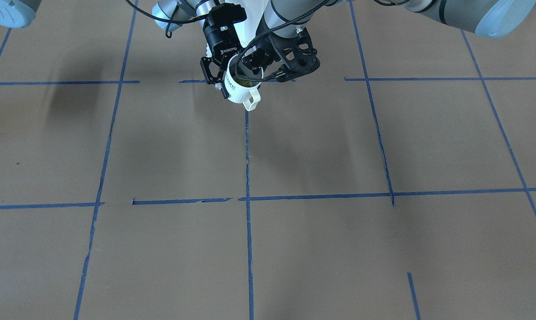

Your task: Left arm hands cup to right arm to dump lemon

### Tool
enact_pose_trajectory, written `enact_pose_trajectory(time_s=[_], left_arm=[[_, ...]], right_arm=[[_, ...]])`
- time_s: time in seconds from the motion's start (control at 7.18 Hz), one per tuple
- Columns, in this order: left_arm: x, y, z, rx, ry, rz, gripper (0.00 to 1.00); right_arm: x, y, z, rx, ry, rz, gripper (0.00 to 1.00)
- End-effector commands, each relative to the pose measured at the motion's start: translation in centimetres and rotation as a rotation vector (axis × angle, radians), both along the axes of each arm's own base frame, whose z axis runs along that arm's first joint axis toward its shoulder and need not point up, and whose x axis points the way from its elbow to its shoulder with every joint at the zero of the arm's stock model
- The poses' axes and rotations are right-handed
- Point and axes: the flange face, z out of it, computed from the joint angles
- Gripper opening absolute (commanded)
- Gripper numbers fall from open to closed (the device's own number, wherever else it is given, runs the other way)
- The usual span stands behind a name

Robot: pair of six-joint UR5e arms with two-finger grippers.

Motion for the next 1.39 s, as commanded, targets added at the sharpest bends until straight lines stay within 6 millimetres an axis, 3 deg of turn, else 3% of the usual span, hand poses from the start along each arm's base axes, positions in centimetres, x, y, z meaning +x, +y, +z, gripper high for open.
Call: enact_pose_trajectory(time_s=[0.0,0.14,0.28,0.42,0.7,0.98,1.11,1.25], left_arm=[[-1.3,1.0,-1.1,0.025,0.034,0.001,1.00],[-3.4,2.2,-2.1,0.056,0.072,-0.006,1.00],[-4.3,2.0,-2.5,0.067,0.082,-0.020,1.00],[-5.5,1.3,-2.7,0.073,0.087,-0.045,1.00],[-6.2,0.7,-2.2,0.071,0.081,-0.063,1.00],[-6.7,0.0,-1.3,0.071,0.069,-0.075,1.00],[-7.0,-0.3,-1.2,0.071,0.067,-0.083,1.00],[-7.1,-0.4,-0.6,0.065,0.060,-0.086,1.00]], right_arm=[[-0.1,0.2,0.5,0.005,0.016,-0.005,0.34],[-0.4,1.1,0.8,0.004,0.012,-0.020,0.34],[0.2,1.2,1.2,0.004,0.003,-0.018,0.34],[3.2,0.9,3.2,0.008,-0.080,0.017,0.34],[11.6,0.8,13.7,0.014,-0.292,0.066,0.30],[22.3,0.9,23.2,0.015,-0.494,0.108,0.24],[26.7,1.0,26.6,0.006,-0.547,0.152,0.23],[29.2,1.0,28.6,-0.033,-0.692,0.208,0.19]])
